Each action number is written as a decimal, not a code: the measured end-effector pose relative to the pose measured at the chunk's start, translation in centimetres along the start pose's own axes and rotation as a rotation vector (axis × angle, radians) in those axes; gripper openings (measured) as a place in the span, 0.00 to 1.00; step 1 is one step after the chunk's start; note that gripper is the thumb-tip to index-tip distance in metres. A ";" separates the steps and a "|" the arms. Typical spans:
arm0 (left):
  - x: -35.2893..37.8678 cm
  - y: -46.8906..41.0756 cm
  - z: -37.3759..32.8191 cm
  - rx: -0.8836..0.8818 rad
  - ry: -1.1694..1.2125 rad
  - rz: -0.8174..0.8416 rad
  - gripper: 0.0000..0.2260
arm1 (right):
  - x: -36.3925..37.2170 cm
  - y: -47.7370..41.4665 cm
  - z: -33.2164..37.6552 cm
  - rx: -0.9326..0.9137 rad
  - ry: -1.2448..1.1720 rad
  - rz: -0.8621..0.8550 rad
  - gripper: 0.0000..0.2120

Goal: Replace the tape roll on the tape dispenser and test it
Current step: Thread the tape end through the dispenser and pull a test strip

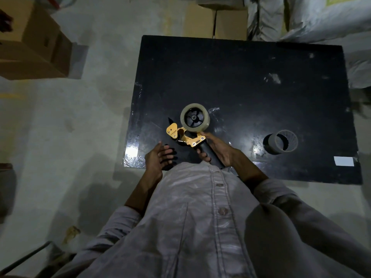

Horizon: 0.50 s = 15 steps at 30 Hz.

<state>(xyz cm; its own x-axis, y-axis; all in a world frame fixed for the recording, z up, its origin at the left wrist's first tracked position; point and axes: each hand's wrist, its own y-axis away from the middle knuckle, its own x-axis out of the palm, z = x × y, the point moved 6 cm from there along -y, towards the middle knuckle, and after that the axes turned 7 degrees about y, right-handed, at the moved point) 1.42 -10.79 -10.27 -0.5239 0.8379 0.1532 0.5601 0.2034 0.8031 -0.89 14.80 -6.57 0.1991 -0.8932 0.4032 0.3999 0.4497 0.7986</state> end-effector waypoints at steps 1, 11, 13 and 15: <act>-0.1 0.1 -0.1 0.033 -0.007 -0.034 0.17 | 0.2 -0.1 0.0 -0.005 -0.052 0.007 0.28; 4.9 2.6 -5.7 0.521 -0.317 0.242 0.19 | 1.4 2.4 1.2 -0.060 -0.261 0.133 0.33; 6.2 3.2 -6.4 0.603 -0.394 0.285 0.20 | 1.8 2.6 0.8 -0.074 -0.260 0.139 0.34; 7.1 3.6 -7.0 0.668 -0.453 0.279 0.19 | 2.0 2.7 0.5 -0.082 -0.255 0.142 0.34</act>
<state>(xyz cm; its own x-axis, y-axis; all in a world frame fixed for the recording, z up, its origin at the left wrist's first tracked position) -4.83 -7.64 -2.27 -0.0830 0.9945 -0.0643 0.9659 0.0962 0.2402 0.13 14.19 -3.40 0.0312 -0.7875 0.6156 0.4574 0.5589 0.6917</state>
